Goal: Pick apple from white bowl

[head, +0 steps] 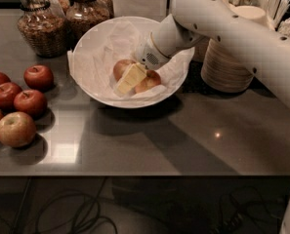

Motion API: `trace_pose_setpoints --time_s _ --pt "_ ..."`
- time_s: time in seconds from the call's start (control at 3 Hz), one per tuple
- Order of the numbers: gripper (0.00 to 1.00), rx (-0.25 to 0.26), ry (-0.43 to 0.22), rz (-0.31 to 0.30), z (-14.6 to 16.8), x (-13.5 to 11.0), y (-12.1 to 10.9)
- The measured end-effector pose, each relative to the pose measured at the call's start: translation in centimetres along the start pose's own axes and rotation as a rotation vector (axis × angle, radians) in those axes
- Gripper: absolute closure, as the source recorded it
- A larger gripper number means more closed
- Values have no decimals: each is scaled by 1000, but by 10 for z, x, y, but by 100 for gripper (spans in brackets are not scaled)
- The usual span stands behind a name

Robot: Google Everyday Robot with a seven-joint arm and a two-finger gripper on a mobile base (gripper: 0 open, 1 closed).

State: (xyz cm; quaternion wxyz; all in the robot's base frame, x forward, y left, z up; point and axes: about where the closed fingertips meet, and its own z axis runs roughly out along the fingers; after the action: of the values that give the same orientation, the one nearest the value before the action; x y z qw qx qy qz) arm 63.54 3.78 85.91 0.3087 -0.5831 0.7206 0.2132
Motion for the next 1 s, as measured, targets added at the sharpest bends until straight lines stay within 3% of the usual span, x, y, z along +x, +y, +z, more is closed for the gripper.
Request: trace_pose_setpoints --time_s 1.0 --pt "87 -18 2 -13 5 0 0"
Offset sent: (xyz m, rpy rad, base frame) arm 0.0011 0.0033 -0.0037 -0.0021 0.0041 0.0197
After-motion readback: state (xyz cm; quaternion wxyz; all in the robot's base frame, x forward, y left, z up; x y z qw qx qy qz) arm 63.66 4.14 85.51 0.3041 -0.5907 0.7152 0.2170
